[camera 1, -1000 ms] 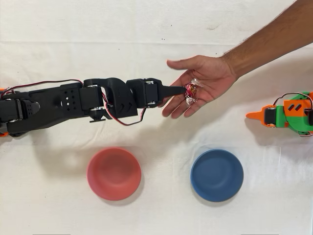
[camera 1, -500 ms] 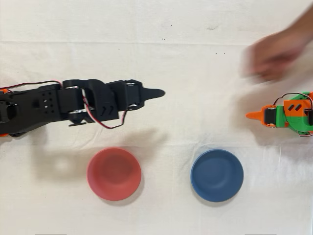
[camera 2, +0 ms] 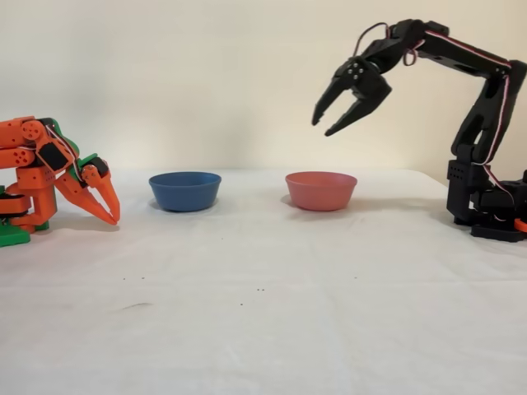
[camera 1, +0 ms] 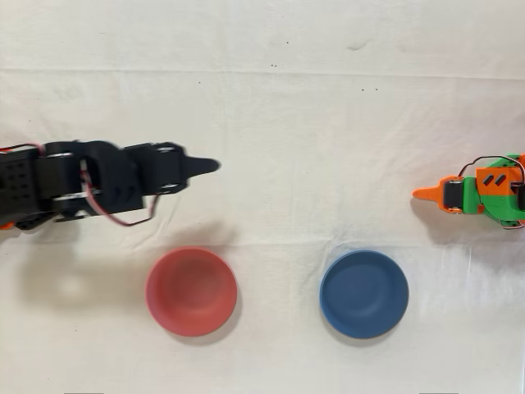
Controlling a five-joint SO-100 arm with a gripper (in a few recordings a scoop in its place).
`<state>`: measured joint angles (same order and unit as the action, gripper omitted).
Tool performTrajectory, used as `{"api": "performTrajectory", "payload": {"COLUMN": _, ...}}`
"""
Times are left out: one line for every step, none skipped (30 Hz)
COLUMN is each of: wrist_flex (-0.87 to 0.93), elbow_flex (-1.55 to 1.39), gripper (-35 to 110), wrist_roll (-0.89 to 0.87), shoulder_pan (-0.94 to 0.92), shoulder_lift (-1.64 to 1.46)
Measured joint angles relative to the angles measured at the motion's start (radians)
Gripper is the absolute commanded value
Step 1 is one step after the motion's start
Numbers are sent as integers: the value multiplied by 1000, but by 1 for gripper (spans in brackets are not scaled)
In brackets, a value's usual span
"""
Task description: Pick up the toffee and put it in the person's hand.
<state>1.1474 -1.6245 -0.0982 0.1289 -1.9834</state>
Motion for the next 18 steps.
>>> {"api": "performTrajectory", "payload": {"wrist_flex": 0, "elbow_flex": -31, "gripper": 5, "wrist_roll": 0, "shoulder_pan": 0, "shoulder_lift": -34}}
{"api": "performTrajectory", "payload": {"wrist_flex": -2, "elbow_flex": -55, "gripper": 5, "wrist_roll": 0, "shoulder_pan": 0, "shoulder_lift": -63}}
{"api": "performTrajectory", "payload": {"wrist_flex": -8, "elbow_flex": -83, "gripper": 4, "wrist_roll": 2, "shoulder_pan": 0, "shoulder_lift": -95}}
{"api": "performTrajectory", "payload": {"wrist_flex": -9, "elbow_flex": -110, "gripper": 1, "wrist_roll": 6, "shoulder_pan": 0, "shoulder_lift": -129}}
{"api": "performTrajectory", "payload": {"wrist_flex": -12, "elbow_flex": -137, "gripper": 0, "wrist_roll": 8, "shoulder_pan": 0, "shoulder_lift": -160}}
{"api": "performTrajectory", "payload": {"wrist_flex": -18, "elbow_flex": -163, "gripper": 0, "wrist_roll": 12, "shoulder_pan": 0, "shoulder_lift": -189}}
{"api": "performTrajectory", "payload": {"wrist_flex": -23, "elbow_flex": -186, "gripper": 0, "wrist_roll": 18, "shoulder_pan": 0, "shoulder_lift": -216}}
{"api": "performTrajectory", "payload": {"wrist_flex": -26, "elbow_flex": -207, "gripper": 1, "wrist_roll": 26, "shoulder_pan": 0, "shoulder_lift": -247}}
{"api": "performTrajectory", "payload": {"wrist_flex": -26, "elbow_flex": -224, "gripper": 1, "wrist_roll": 32, "shoulder_pan": 0, "shoulder_lift": -273}}
{"api": "performTrajectory", "payload": {"wrist_flex": -25, "elbow_flex": -244, "gripper": 1, "wrist_roll": 37, "shoulder_pan": 0, "shoulder_lift": -299}}
{"api": "performTrajectory", "payload": {"wrist_flex": -23, "elbow_flex": -262, "gripper": 1, "wrist_roll": 40, "shoulder_pan": 0, "shoulder_lift": -325}}
{"api": "performTrajectory", "payload": {"wrist_flex": -23, "elbow_flex": -284, "gripper": 0, "wrist_roll": 48, "shoulder_pan": 0, "shoulder_lift": -351}}
{"api": "performTrajectory", "payload": {"wrist_flex": -23, "elbow_flex": -307, "gripper": 0, "wrist_roll": 54, "shoulder_pan": 0, "shoulder_lift": -377}}
{"api": "performTrajectory", "payload": {"wrist_flex": -23, "elbow_flex": -328, "gripper": 0, "wrist_roll": 57, "shoulder_pan": 0, "shoulder_lift": -407}}
{"api": "performTrajectory", "payload": {"wrist_flex": -23, "elbow_flex": -351, "gripper": 0, "wrist_roll": 58, "shoulder_pan": 0, "shoulder_lift": -436}}
{"api": "performTrajectory", "payload": {"wrist_flex": -23, "elbow_flex": -374, "gripper": 0, "wrist_roll": 54, "shoulder_pan": -2, "shoulder_lift": -465}}
{"api": "performTrajectory", "payload": {"wrist_flex": -23, "elbow_flex": -399, "gripper": 0, "wrist_roll": 51, "shoulder_pan": -2, "shoulder_lift": -497}}
{"api": "performTrajectory", "payload": {"wrist_flex": -23, "elbow_flex": -426, "gripper": 0, "wrist_roll": 43, "shoulder_pan": -2, "shoulder_lift": -528}}
